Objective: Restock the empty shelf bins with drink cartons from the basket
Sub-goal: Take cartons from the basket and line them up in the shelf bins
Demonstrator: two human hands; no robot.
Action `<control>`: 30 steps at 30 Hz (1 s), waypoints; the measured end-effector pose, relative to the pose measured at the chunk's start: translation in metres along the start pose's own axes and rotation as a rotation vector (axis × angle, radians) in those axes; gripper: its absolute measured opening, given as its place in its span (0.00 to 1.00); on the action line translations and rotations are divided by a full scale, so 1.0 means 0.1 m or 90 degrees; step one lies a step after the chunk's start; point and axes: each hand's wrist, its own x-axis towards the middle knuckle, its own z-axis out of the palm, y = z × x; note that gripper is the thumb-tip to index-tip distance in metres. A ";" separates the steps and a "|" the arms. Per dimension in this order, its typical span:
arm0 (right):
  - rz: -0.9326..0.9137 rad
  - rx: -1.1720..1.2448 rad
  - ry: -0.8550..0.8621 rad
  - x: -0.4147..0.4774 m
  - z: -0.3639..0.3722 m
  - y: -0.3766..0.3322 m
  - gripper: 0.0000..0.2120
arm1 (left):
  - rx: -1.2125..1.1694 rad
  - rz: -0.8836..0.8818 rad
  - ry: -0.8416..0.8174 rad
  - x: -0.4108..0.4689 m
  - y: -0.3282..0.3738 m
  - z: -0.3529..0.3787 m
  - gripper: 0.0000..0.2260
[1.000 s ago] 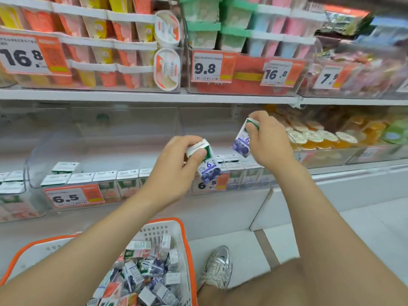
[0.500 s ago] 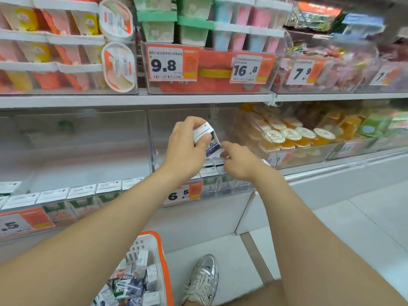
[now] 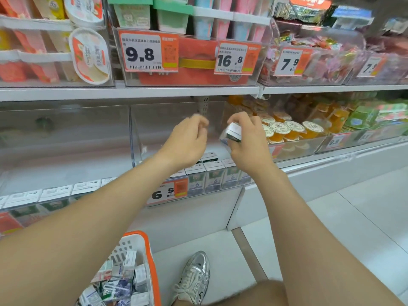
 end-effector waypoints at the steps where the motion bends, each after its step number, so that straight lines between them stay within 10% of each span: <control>1: 0.017 -0.020 -0.003 0.00 0.01 0.06 0.23 | 0.095 -0.009 -0.045 -0.04 -0.07 0.02 0.18; 5: 0.013 -0.172 -0.094 0.04 0.08 0.16 0.30 | 0.313 -0.015 -0.202 -0.30 -0.26 0.13 0.39; 12: 0.049 -0.218 -0.300 0.08 0.14 0.11 0.22 | 0.359 0.046 -0.174 -0.40 -0.38 0.22 0.30; 30: 0.149 -0.175 -0.372 0.09 0.24 -0.12 0.18 | 0.347 0.040 -0.183 -0.47 -0.44 0.15 0.32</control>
